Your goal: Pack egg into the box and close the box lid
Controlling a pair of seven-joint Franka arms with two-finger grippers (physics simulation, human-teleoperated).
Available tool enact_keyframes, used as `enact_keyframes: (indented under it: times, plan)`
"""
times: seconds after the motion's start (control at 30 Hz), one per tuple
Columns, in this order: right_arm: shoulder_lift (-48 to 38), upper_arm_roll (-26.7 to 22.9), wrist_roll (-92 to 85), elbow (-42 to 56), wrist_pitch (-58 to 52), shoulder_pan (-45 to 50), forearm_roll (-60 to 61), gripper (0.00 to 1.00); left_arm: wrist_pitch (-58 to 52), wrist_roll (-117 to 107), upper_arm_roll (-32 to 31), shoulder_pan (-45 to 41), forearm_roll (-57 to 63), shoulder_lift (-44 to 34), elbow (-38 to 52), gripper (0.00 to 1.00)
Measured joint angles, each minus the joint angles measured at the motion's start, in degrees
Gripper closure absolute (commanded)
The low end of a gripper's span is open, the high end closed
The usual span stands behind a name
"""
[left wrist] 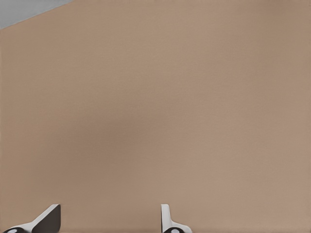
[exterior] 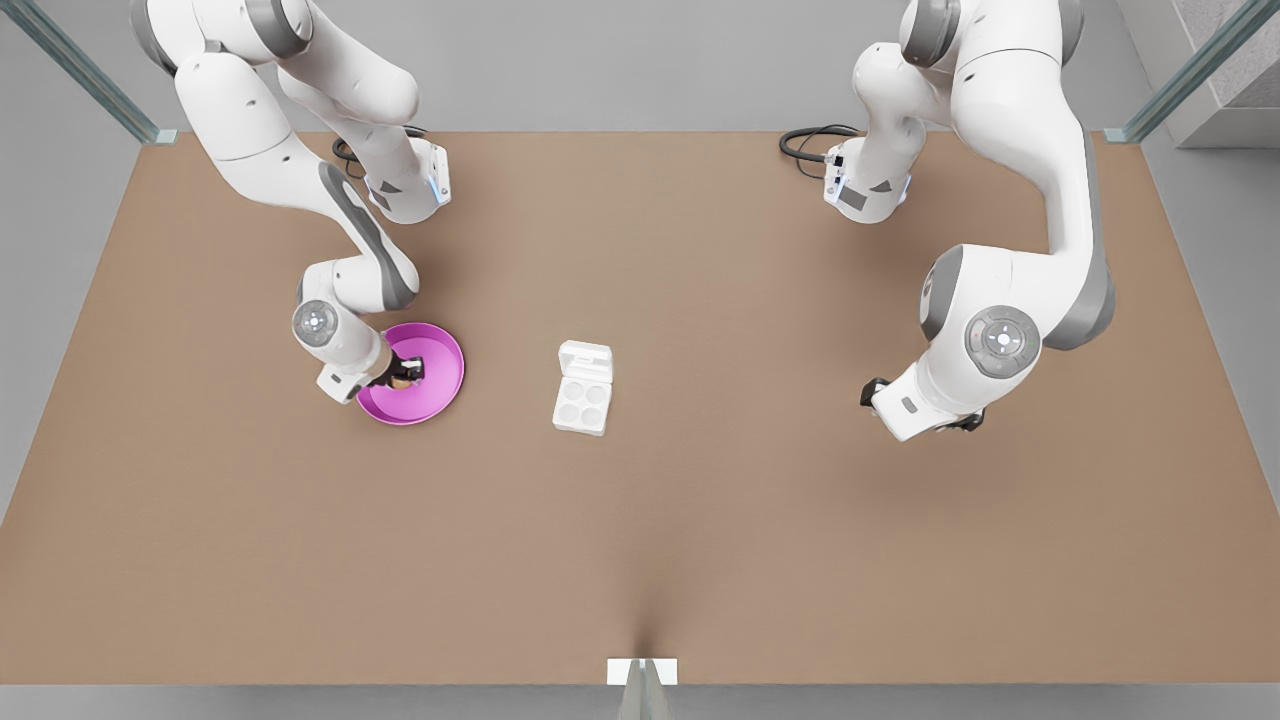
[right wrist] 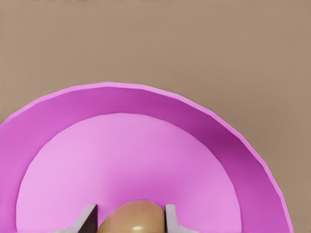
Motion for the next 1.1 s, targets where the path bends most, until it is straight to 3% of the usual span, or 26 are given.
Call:
enact_keyframes:
  times: [0.3, 0.6, 1.1]
  plan:
    - [-0.32, 4.65, 0.16, 7.75, -6.21, -0.52, 0.12, 0.46, 0.3, -0.06, -0.08, -0.04, 0.0, 0.19, 0.0, 0.0]
    - [-0.14, 9.69, 1.01, 21.59, -19.1, 2.15, 3.78, 0.46, 0.55, -0.09, -0.09, -0.04, -0.02, 0.26, 0.0, 0.0]
    - [0.56, 10.02, 8.48, 26.85, -26.5, 14.76, 9.44, 0.46, 0.94, -0.12, -0.09, 0.05, -0.05, 0.34, 0.0, 0.0]
